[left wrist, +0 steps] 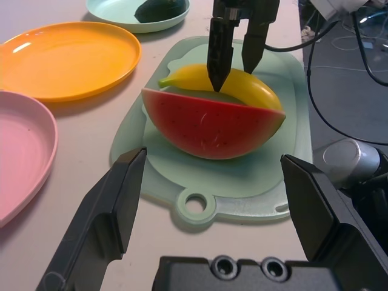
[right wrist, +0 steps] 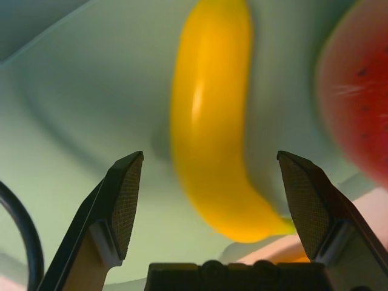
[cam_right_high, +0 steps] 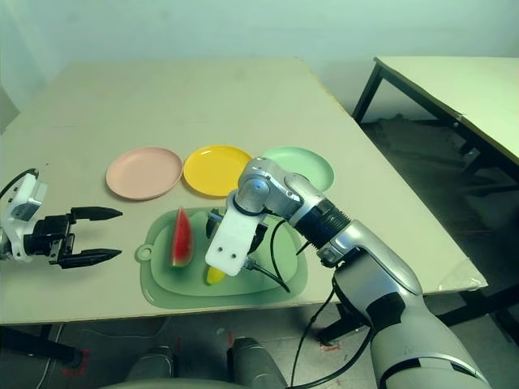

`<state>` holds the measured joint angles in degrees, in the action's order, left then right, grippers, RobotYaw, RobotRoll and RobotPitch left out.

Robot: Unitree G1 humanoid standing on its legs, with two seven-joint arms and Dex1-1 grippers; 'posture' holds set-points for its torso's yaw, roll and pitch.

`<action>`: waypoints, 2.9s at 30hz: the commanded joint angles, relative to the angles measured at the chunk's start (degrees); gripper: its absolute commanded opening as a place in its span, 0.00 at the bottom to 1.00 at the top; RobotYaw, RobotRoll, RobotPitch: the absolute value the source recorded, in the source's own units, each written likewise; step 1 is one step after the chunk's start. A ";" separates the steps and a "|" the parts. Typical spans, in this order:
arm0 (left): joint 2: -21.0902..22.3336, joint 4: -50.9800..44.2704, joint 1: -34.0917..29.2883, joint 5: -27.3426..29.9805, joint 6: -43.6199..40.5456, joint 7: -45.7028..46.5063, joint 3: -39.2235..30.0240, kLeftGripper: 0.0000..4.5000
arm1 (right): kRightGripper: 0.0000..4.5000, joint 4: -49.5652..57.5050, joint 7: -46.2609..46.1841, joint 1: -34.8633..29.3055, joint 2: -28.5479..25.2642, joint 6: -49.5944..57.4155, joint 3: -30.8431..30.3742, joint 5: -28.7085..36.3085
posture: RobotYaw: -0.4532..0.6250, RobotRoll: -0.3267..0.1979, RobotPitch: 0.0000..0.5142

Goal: Place the fruits into color-matched plates.

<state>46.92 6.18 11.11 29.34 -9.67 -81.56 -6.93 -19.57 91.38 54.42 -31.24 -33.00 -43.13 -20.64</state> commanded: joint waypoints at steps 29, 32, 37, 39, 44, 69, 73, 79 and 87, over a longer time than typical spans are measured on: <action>-3.40 5.29 6.83 0.22 -6.00 14.09 -4.72 1.00 | 0.37 -27.03 -1.87 19.92 4.12 15.77 6.27 10.93 | 0.37 0.62 0.09; -3.74 4.70 6.51 0.55 -6.42 14.24 -4.85 1.00 | 0.37 -37.82 -10.75 22.77 8.97 15.70 8.15 8.10 | 0.37 0.62 0.08; -4.21 3.80 6.33 0.20 -6.38 14.65 -4.38 1.00 | 0.37 -51.31 -27.56 25.35 14.59 19.25 9.51 2.84 | 0.38 0.62 0.09; -4.28 3.14 6.05 0.29 -6.57 14.80 -4.39 1.00 | 0.37 -53.79 -31.66 25.43 15.58 20.52 9.65 1.19 | 0.39 0.62 0.09; -3.06 1.59 4.07 0.63 -6.78 14.46 -5.53 1.00 | 0.37 -56.91 -38.67 23.48 16.63 22.89 8.75 -3.49 | 0.40 0.62 0.09; -4.85 6.70 6.68 -1.46 -3.30 14.08 -4.20 1.00 | 0.99 -48.04 -31.43 18.77 8.35 27.64 29.21 8.31 | 0.39 0.62 0.11; -6.44 6.43 5.81 -1.80 -2.63 15.02 -4.07 1.00 | 0.99 -34.56 -25.89 9.40 4.30 37.64 38.34 19.17 | 0.38 0.62 0.11; -6.25 8.63 6.19 -3.00 -1.38 14.01 -3.48 1.00 | 0.99 -13.81 -17.60 -10.87 -1.92 45.52 42.11 27.90 | 0.35 0.62 0.10; -6.45 13.14 10.14 -5.81 2.54 11.02 -0.90 1.00 | 0.99 -4.49 -9.17 -29.21 -2.17 41.38 48.76 41.16 | 0.34 0.62 0.06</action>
<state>40.42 18.28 20.37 24.67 -8.40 -69.39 -9.17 -25.79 80.59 25.93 -33.69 10.13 3.81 17.63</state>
